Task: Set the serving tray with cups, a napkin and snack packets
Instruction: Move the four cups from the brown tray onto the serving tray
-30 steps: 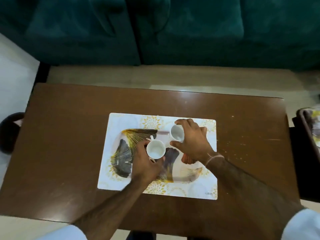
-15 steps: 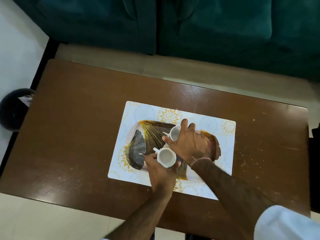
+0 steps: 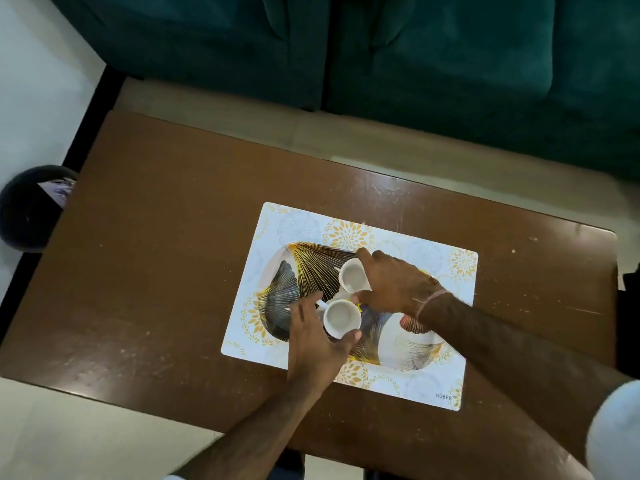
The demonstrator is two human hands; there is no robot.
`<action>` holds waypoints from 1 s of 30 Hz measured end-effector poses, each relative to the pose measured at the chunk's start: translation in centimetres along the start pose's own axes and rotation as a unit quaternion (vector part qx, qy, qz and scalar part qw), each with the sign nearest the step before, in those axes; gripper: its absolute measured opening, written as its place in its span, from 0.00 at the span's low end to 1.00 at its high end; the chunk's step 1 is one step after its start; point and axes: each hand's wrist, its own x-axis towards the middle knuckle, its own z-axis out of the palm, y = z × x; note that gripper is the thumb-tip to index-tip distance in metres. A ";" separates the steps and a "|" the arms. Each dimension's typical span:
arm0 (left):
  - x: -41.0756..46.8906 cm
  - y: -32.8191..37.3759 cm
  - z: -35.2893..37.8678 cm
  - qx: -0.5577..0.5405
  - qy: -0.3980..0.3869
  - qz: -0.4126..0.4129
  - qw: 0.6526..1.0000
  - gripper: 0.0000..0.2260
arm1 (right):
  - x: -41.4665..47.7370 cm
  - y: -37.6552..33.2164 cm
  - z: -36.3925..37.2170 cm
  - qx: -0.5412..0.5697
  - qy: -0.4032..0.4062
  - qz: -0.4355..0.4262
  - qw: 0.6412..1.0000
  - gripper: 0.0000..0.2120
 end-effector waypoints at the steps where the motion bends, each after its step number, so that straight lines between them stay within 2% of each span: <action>1: 0.0 0.1 0.1 -0.007 -0.003 -0.006 1.000 0.41 | 0.2 -0.1 -0.2 -0.035 0.009 -0.024 0.999 0.36; 5: 0.0 0.2 0.2 -0.033 0.005 -0.015 0.999 0.41 | 1.0 -0.9 -1.1 -0.179 0.023 -0.148 0.972 0.37; 7: -0.3 0.2 0.3 -0.047 0.008 -0.023 0.999 0.43 | 0.9 -1.2 -1.3 -0.199 0.041 -0.163 0.965 0.39; 8: -0.4 0.3 0.3 -0.054 0.009 -0.028 0.998 0.44 | 0.6 -1.3 -1.3 -0.173 0.061 -0.138 0.973 0.40; 10: -0.6 0.5 0.4 -0.065 0.012 -0.039 0.997 0.46 | 0.1 -1.6 -0.9 -0.026 0.112 -0.025 0.993 0.39; 12: -0.6 0.7 0.5 -0.071 0.013 -0.056 0.996 0.47 | -0.1 -2.0 -0.3 0.115 0.129 0.093 0.981 0.36; 14: -0.5 0.7 0.6 -0.084 0.014 -0.077 0.993 0.47 | 0.2 -2.1 0.2 0.161 0.090 0.145 0.972 0.30; 16: -0.4 0.7 0.7 -0.106 0.013 -0.092 0.990 0.46 | 0.5 -2.2 0.3 0.158 0.076 0.155 0.972 0.25; 19: -0.6 0.7 1.0 -0.130 0.012 -0.101 0.986 0.46 | 0.6 -2.2 -0.2 0.053 0.125 0.097 0.986 0.25; 23: -0.8 0.8 1.3 -0.149 0.020 -0.103 0.983 0.44 | 1.0 -2.0 -0.1 -0.101 0.161 -0.055 0.980 0.28; 26: -0.9 1.1 1.4 -0.164 0.018 -0.114 0.980 0.44 | 1.4 -1.8 0.0 -0.115 0.159 -0.134 0.971 0.28; 30: -1.0 1.1 1.4 -0.167 0.017 -0.119 0.979 0.44 | 2.0 -2.1 0.0 -0.097 0.124 -0.186 0.970 0.34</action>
